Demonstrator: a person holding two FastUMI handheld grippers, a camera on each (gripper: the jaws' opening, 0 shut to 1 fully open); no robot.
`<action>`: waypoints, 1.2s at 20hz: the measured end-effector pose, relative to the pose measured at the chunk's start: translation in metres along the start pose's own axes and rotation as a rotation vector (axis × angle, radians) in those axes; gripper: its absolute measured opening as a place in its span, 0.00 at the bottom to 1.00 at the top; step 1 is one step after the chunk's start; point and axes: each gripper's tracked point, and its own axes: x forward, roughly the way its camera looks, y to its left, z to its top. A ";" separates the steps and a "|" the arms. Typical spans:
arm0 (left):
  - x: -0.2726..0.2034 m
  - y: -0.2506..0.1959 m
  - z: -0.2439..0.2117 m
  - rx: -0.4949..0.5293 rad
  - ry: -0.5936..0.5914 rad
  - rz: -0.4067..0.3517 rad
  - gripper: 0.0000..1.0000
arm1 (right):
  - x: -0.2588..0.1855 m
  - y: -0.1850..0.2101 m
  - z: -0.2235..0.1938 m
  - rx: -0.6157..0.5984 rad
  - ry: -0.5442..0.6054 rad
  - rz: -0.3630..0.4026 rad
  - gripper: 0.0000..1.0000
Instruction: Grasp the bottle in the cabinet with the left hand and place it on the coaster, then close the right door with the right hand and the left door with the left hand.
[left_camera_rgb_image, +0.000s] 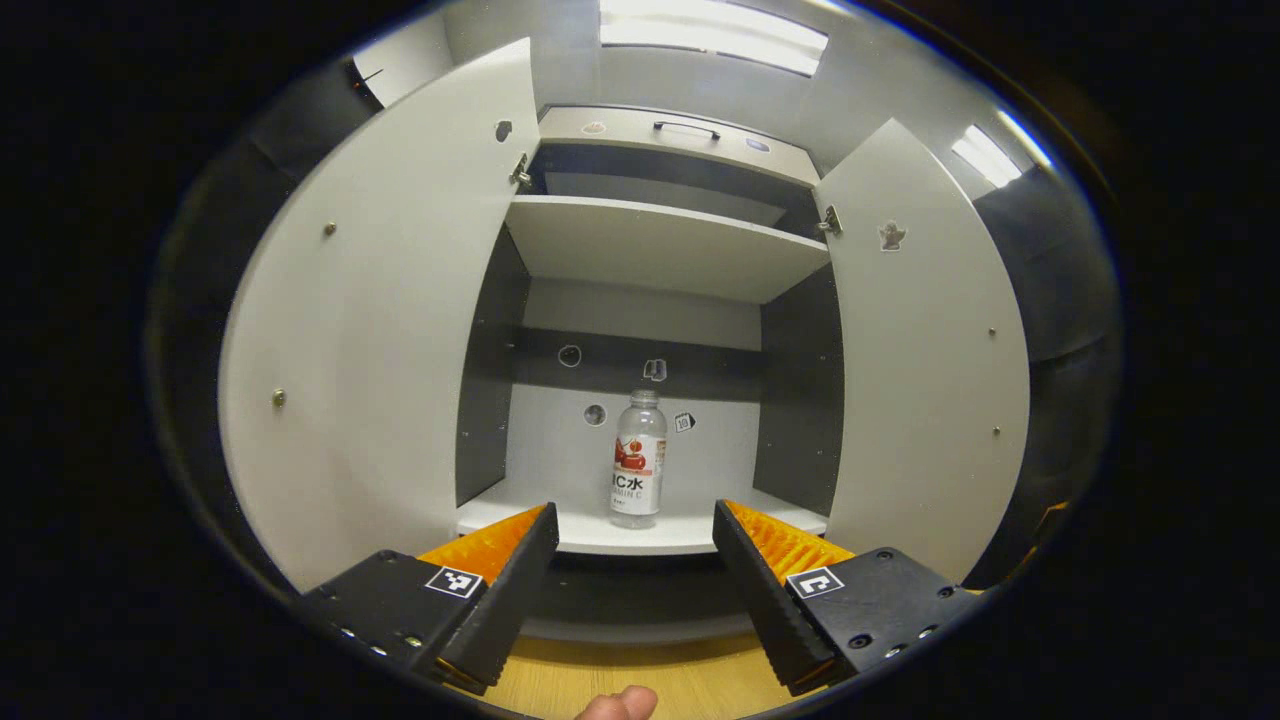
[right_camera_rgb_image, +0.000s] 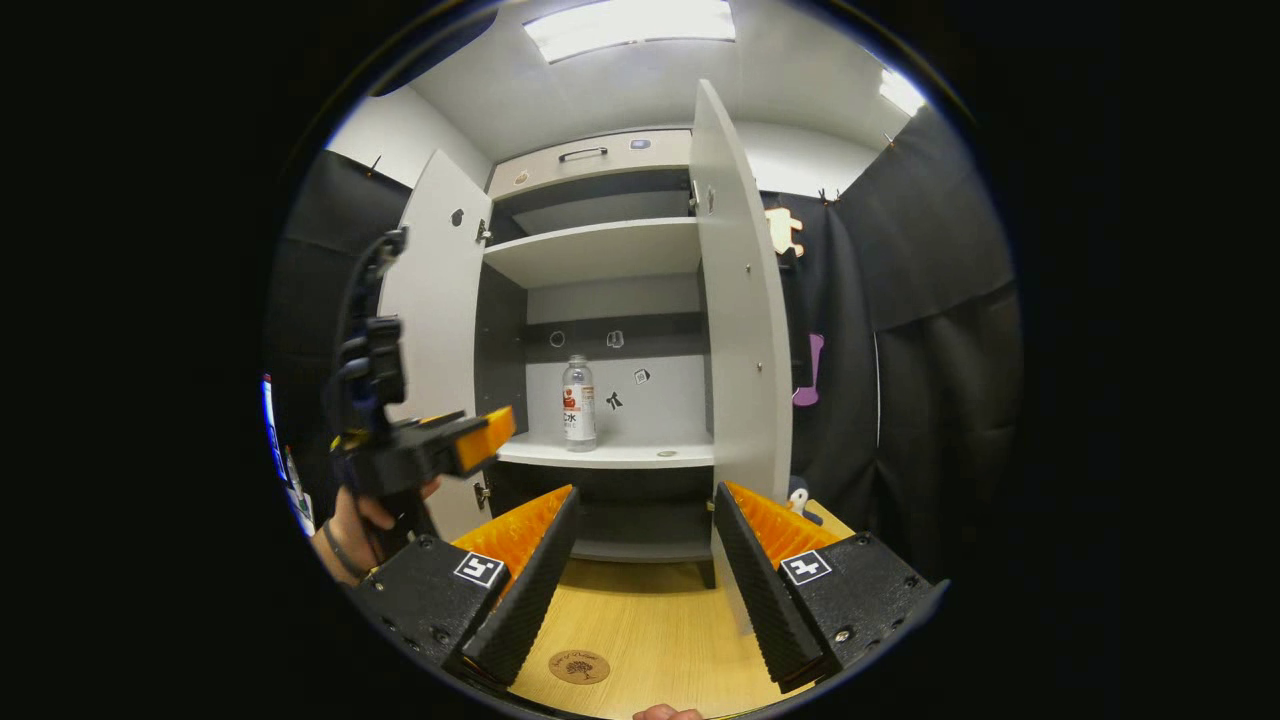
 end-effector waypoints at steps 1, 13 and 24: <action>0.017 -0.001 0.003 -0.002 0.002 -0.003 0.95 | -0.002 -0.002 0.000 0.002 0.003 -0.007 0.83; 0.172 -0.002 -0.015 0.079 0.055 0.020 0.94 | -0.007 -0.040 0.007 0.011 0.031 -0.178 0.83; 0.243 0.022 -0.050 0.069 0.107 0.104 0.95 | 0.003 -0.059 0.005 0.027 0.039 -0.251 0.83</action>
